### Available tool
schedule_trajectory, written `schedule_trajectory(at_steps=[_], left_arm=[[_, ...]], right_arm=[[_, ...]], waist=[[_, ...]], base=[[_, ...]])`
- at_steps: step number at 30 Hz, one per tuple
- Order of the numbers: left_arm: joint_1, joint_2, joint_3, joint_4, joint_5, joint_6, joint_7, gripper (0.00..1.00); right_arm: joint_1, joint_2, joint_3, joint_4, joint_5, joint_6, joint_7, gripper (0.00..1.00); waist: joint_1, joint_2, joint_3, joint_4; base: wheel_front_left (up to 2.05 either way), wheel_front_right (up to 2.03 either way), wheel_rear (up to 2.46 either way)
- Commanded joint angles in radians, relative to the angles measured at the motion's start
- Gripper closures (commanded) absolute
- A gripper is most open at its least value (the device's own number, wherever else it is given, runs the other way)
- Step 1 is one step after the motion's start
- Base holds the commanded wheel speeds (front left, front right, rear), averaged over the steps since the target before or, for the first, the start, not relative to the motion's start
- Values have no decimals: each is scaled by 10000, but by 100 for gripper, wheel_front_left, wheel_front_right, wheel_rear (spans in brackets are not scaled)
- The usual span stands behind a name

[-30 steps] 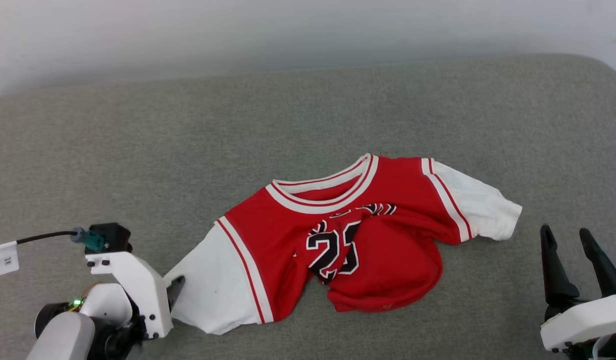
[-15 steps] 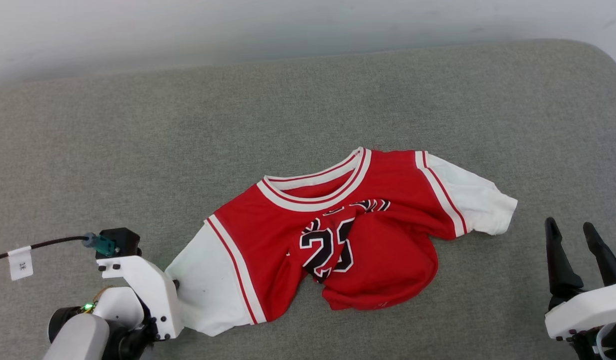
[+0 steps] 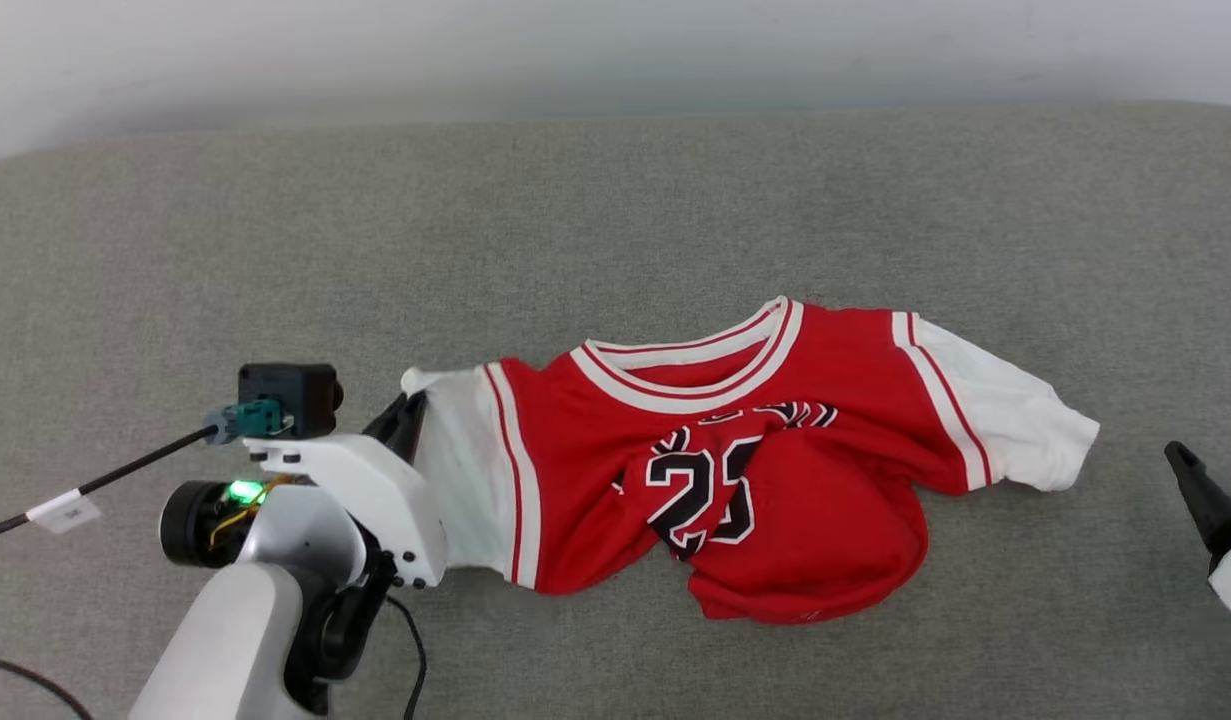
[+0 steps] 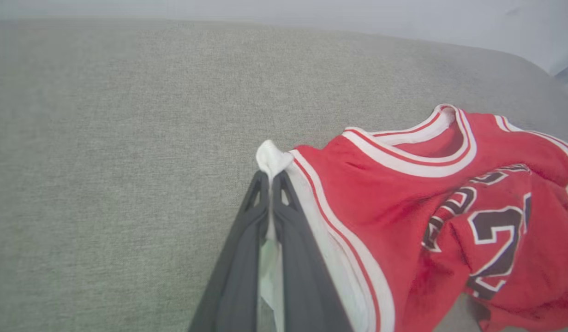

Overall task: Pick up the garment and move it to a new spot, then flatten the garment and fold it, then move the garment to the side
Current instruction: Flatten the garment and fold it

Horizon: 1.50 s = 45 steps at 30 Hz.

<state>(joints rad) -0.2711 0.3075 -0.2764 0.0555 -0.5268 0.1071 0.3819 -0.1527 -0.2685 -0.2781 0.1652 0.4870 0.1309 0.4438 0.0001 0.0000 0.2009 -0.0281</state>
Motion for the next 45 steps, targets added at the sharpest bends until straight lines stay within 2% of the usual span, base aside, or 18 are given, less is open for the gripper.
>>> schedule_trajectory(at_steps=[1, 6, 12, 15, 20, 21, 22, 23, 27, 32, 37, 45], left_arm=[[-216, -53, -61, -231, 124, 42, -110, 100], [-538, -277, -274, -1054, 433, 169, -418, 100], [-828, -453, -540, -1654, 684, 264, -540, 100], [-934, -508, -616, -1738, 745, 263, -576, 100], [-890, -543, -647, -1672, 679, 293, -658, 100], [-897, -541, -633, -1649, 654, 285, -691, 100], [-903, -527, -624, -1613, 659, 270, -701, 100], [-915, -510, -609, -1567, 627, 250, -709, 100], [-996, -432, -490, -1376, 547, 233, -771, 100], [-1287, -252, -351, -1112, 560, 185, -752, 100], [-2051, -154, -249, -720, 566, 91, -655, 100], [-4254, -263, 28, 1260, 401, -183, -742, 100]], right_arm=[[-320, -204, 28, 143, 256, -3, 373, 0], [-1292, -989, 386, 624, 1032, -3, 1962, 0], [-2434, -1706, 1276, 1138, 1466, -3, 2970, 0], [-2715, -1837, 1783, 1524, 1844, -3, 3496, 0], [-2442, -1601, 2701, 2166, 2385, 0, 4394, 0], [-2374, -1568, 2834, 2279, 2469, 1, 4549, 41], [-2344, -1559, 2934, 2342, 2534, 9, 4632, 91], [-2352, -1553, 3014, 2397, 2604, 11, 4739, 100], [-2773, -1862, 3143, 2257, 2472, 9, 4307, 100], [-3572, -2567, 3375, 1843, 1452, -5, 2675, 100], [-4132, -2476, 3564, 2162, 590, -5, 1440, 100], [-5408, -2290, 3893, 2956, -171, -5, 583, 100]], waist=[[-1, 0, 325, 280], [-1, 0, 966, 691], [-1, 0, 1744, 1073], [-1, 0, 1979, 1202], [-1, 0, 2062, 1222], [-1, 0, 2057, 1207], [-1, 0, 2040, 1192], [-1, 0, 2012, 1172], [-1, 0, 1759, 1033], [-1, 0, 1172, 759], [-1, 0, 401, 404], [-1, 0, -603, -71]], base=[[0, 0, 0], [0, 0, 0], [0, 0, 0], [0, 0, 0], [0, 0, 0], [0, 0, 0], [0, 0, 0], [0, 0, 0], [0, 0, 0], [0, 0, 0], [0, 0, 0], [0, 0, 0]])
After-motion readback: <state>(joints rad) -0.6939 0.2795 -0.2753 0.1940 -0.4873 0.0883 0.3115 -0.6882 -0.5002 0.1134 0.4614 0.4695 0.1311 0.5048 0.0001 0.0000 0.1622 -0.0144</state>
